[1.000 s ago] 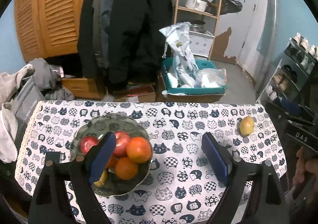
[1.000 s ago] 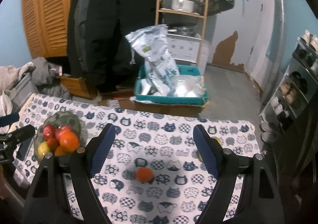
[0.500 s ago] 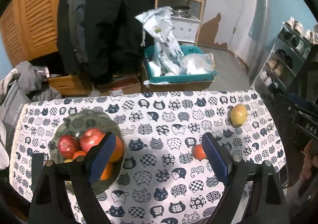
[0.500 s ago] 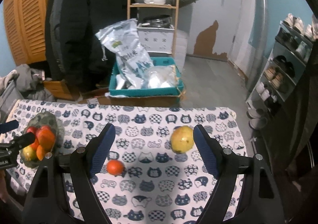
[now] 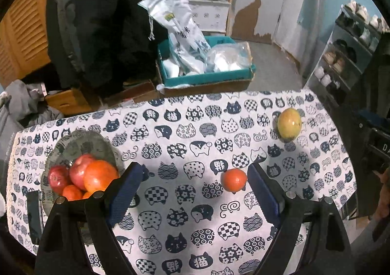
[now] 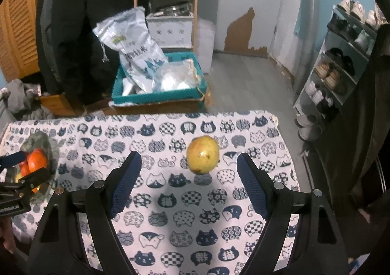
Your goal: Organize fruits
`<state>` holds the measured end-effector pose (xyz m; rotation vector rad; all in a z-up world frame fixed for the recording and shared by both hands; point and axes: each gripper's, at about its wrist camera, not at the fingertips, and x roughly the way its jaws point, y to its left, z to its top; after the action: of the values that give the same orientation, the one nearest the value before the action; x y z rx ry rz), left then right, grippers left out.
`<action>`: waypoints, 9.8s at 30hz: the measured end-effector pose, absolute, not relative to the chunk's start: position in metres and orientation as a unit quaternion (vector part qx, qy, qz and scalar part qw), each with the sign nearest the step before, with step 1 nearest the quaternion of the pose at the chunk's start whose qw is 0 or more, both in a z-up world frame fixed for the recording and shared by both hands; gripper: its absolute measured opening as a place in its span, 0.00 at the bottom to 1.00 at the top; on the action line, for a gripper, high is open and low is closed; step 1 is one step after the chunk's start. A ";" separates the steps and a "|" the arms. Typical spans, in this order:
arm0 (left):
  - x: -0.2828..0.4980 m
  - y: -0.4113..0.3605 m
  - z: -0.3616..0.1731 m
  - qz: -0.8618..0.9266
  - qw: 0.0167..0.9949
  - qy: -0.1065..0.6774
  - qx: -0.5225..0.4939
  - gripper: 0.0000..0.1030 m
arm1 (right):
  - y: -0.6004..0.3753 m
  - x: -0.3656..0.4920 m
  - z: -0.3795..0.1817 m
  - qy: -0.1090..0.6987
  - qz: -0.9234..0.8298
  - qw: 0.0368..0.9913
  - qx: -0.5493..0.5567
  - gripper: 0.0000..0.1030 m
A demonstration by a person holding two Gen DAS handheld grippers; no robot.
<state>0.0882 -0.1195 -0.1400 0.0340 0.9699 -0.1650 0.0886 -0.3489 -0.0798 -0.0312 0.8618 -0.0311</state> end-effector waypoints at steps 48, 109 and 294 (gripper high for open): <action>0.140 -0.200 -0.286 -0.139 0.793 0.593 0.010 0.42 | -0.395 0.142 -0.223 0.567 -0.027 0.822 0.055 0.79; 0.117 -0.049 -0.160 -0.052 0.875 0.477 -0.059 0.41 | -0.299 0.159 -0.131 0.475 0.046 0.879 -0.001 0.71; -0.024 0.085 0.024 0.077 0.964 0.246 -0.063 0.99 | -0.162 0.046 0.034 0.260 0.161 0.949 -0.069 0.85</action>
<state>-0.0240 0.0849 0.0241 -0.1283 0.4986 0.1569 0.0462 -0.1625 0.0342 -0.1403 0.5291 0.3283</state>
